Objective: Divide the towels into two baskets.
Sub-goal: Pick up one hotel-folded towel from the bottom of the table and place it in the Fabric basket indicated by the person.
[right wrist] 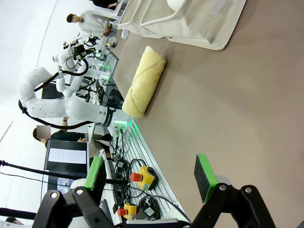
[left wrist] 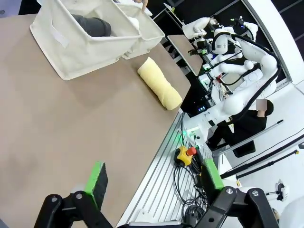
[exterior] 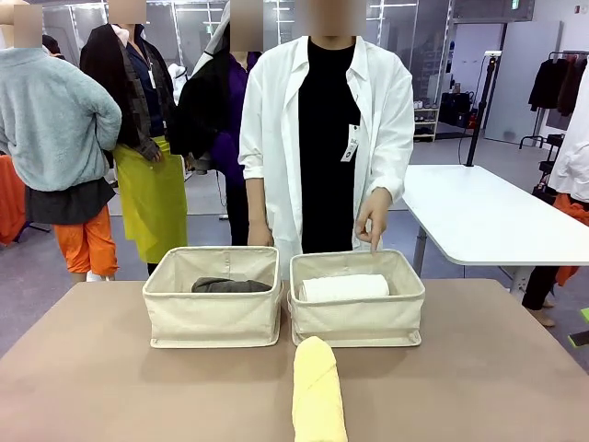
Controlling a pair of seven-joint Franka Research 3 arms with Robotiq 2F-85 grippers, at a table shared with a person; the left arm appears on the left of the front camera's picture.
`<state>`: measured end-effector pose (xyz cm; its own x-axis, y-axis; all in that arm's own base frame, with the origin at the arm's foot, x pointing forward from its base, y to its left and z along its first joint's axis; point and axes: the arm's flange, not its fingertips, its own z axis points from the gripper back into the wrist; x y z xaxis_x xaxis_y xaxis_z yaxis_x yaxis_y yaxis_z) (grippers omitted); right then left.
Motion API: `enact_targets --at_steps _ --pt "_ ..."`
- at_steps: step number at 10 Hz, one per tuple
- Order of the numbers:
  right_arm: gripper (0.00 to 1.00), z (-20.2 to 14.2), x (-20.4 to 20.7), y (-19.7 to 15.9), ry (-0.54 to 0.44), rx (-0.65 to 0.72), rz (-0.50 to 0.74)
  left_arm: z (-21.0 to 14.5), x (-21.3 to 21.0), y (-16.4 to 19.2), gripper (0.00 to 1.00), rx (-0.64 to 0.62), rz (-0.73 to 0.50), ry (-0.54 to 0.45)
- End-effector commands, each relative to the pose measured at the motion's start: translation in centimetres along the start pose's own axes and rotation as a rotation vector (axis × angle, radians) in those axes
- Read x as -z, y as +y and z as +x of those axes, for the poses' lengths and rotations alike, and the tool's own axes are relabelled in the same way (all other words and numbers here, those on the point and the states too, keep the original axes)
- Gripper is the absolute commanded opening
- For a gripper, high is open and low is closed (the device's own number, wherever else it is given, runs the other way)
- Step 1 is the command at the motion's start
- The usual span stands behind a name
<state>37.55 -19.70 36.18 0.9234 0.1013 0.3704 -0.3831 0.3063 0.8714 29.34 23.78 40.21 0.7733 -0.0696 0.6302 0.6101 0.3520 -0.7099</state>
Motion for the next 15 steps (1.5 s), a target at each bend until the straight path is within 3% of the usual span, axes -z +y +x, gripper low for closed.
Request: enact_targets --at_steps 1,2,5,7,11,15 --pt "0.94 0.0 0.0 0.0 0.000 0.000 0.000 -0.3 0.1 -0.5 1.00 0.013 -0.007 -0.013" --pt "0.94 2.1 3.0 2.8 0.137 0.028 -0.102 -0.3 0.1 -0.5 1.00 0.013 -0.007 -0.013" --pt "0.94 7.0 10.2 8.0 0.141 0.121 -0.226 -0.3 0.1 -0.5 1.00 0.013 -0.007 -0.013" --pt "0.94 9.0 15.5 10.8 0.188 0.160 -0.387 -0.3 0.1 -0.5 1.00 0.013 -0.007 -0.013" --pt "0.94 9.5 26.0 14.1 0.134 0.203 -0.574 -0.3 0.1 -0.5 1.00 0.013 -0.007 -0.013" --pt "0.94 10.0 34.6 14.3 0.110 0.184 -0.673 -0.3 0.1 -0.5 1.00 0.013 -0.007 -0.013"
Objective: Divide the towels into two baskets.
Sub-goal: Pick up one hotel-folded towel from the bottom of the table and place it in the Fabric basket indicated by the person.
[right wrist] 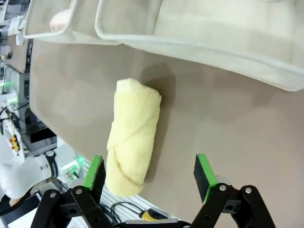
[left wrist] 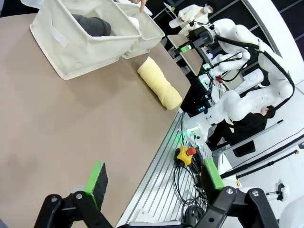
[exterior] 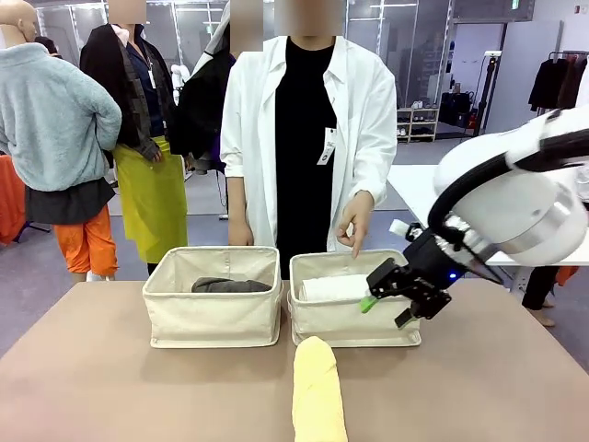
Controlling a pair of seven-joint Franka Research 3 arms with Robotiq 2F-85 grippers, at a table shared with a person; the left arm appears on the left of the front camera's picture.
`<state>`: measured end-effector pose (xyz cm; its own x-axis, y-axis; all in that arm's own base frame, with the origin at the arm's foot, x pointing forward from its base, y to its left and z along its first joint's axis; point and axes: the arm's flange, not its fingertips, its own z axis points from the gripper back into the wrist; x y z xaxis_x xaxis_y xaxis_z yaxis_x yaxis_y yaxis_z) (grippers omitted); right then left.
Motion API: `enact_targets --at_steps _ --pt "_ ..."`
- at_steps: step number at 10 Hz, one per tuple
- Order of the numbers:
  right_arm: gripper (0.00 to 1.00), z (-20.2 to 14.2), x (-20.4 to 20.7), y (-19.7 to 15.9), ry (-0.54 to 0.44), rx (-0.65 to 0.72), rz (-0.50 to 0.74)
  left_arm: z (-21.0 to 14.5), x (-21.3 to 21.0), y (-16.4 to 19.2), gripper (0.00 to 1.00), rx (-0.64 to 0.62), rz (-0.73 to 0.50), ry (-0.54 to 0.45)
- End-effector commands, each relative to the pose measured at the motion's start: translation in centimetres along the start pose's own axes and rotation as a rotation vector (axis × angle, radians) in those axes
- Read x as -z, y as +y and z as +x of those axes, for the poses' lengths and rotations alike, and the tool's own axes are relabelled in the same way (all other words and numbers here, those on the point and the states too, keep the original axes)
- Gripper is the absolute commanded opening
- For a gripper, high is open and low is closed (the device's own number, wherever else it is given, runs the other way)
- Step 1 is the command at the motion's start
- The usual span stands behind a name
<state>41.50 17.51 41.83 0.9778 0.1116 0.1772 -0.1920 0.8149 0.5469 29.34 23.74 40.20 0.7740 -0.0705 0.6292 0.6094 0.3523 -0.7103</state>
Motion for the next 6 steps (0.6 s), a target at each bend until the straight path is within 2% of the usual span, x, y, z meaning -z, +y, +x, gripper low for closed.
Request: enact_targets --at_steps 1,3,6 --pt "0.94 0.9 2.2 0.8 -0.017 0.027 -0.066 -0.3 0.1 -0.5 1.00 0.014 -0.007 -0.015" --pt "0.94 0.8 5.2 2.0 0.016 -0.013 -0.122 -0.3 0.1 -0.5 1.00 0.014 -0.007 -0.015" --pt "0.94 0.5 7.7 2.8 -0.015 0.016 -0.106 -0.3 0.1 -0.5 1.00 0.014 -0.007 -0.015"
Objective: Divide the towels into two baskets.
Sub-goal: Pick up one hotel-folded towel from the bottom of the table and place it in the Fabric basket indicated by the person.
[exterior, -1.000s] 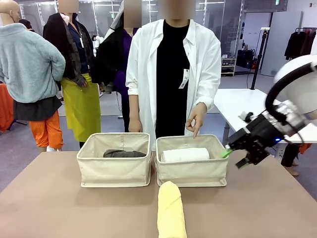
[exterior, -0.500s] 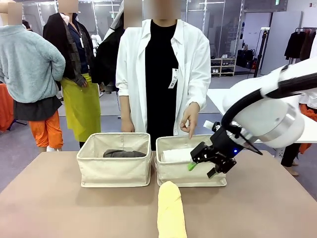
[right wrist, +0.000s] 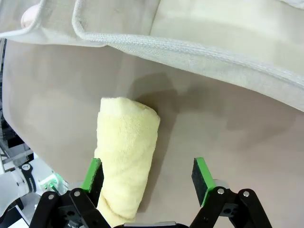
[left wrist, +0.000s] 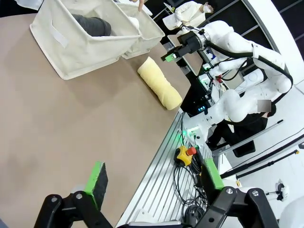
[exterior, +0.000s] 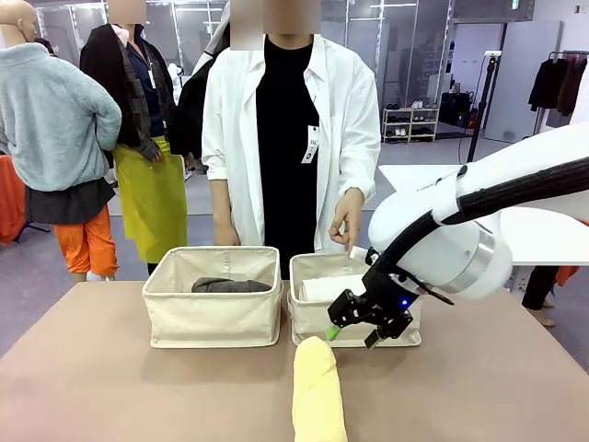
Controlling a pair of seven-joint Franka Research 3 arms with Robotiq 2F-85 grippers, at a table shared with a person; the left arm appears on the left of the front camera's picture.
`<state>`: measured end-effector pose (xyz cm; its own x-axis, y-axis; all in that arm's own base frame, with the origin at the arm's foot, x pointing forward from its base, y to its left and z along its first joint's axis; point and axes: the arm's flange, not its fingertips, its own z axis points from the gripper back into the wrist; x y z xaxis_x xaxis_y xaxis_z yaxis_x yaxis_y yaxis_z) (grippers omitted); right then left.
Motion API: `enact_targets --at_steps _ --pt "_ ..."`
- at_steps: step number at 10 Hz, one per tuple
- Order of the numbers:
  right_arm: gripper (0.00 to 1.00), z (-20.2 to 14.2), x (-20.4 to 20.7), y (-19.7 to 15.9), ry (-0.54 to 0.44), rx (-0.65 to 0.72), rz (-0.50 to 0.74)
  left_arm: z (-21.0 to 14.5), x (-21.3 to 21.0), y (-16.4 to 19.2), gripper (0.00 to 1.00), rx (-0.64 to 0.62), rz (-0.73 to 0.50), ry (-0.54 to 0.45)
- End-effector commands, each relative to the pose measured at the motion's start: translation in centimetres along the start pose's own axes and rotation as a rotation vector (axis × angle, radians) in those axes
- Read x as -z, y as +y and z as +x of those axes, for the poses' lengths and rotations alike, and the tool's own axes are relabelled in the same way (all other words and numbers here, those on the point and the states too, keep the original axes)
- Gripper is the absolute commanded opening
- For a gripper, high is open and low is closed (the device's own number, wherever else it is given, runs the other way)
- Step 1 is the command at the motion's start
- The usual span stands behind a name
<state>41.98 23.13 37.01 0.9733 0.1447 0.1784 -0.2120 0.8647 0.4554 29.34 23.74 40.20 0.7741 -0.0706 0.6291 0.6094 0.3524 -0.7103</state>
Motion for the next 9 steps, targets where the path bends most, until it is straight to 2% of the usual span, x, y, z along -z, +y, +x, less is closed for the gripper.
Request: enact_targets --at_steps 1,2,7,8,9 --pt "0.94 -0.7 -0.6 0.2 0.125 0.038 0.146 -0.3 0.1 -0.5 1.00 0.014 -0.007 -0.015" --pt "0.94 0.0 0.0 0.0 0.000 0.000 0.000 -0.3 0.1 -0.5 1.00 0.014 -0.007 -0.015" --pt "0.94 0.1 -0.1 0.0 0.016 0.004 0.019 -0.3 0.1 -0.5 1.00 0.014 -0.007 -0.015" --pt "0.94 0.2 0.7 1.5 0.008 -0.037 0.049 -0.3 0.1 -0.5 1.00 0.014 -0.007 -0.015" --pt "0.94 0.3 1.8 2.6 0.044 -0.029 -0.009 -0.3 0.1 -0.5 1.00 0.014 -0.007 -0.015"
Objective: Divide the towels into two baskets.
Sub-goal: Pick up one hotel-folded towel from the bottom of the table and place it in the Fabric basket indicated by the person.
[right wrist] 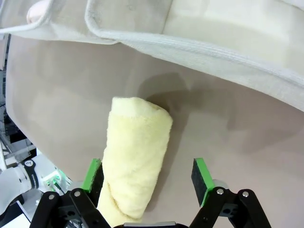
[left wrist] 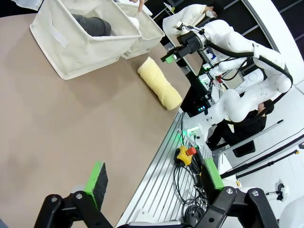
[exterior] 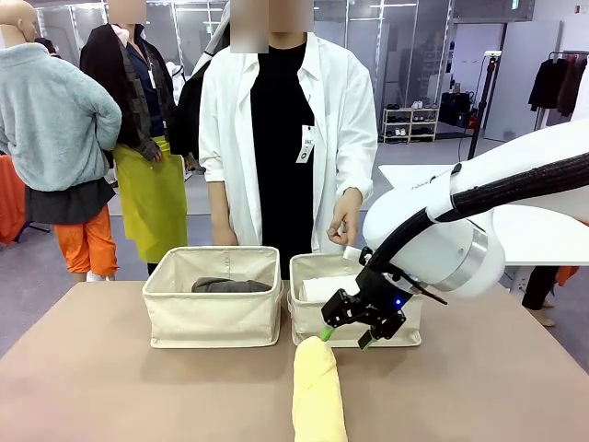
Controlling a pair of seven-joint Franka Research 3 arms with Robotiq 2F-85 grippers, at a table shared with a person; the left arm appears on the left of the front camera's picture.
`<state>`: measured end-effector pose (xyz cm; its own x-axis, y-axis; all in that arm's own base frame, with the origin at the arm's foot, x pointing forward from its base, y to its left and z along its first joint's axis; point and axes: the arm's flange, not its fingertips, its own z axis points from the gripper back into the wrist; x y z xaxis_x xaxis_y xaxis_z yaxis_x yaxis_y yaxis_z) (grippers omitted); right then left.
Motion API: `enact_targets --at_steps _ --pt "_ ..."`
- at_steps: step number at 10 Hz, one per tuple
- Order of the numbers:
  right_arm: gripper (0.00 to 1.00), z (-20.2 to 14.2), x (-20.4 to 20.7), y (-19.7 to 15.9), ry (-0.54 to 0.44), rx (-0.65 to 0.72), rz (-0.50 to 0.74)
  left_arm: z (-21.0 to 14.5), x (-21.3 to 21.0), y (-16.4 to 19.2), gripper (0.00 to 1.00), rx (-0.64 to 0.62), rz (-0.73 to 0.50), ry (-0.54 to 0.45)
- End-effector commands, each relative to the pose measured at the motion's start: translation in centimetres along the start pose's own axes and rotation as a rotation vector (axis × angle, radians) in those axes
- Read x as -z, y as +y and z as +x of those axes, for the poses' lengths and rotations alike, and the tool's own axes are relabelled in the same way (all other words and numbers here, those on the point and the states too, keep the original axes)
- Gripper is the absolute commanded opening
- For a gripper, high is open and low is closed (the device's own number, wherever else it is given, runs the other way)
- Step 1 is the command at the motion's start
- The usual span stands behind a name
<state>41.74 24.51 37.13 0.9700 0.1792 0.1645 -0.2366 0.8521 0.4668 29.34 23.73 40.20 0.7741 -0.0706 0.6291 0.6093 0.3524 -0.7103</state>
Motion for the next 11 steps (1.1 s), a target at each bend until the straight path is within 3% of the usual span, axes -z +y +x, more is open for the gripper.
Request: enact_targets --at_steps 1,5,10,11 --pt "0.94 0.3 2.2 2.1 0.058 0.002 -0.080 -0.3 0.1 -0.5 1.00 0.014 -0.007 -0.015" --pt "0.94 0.6 4.5 3.7 0.091 0.045 -0.138 -0.3 0.1 -0.5 1.00 0.014 -0.007 -0.015" --pt "0.94 1.1 8.4 6.1 0.150 0.098 -0.102 -0.3 0.1 -0.5 1.00 0.014 -0.007 -0.015" --pt "0.94 1.3 9.1 6.7 0.165 0.104 -0.162 -0.3 0.1 -0.5 1.00 0.014 -0.007 -0.015"
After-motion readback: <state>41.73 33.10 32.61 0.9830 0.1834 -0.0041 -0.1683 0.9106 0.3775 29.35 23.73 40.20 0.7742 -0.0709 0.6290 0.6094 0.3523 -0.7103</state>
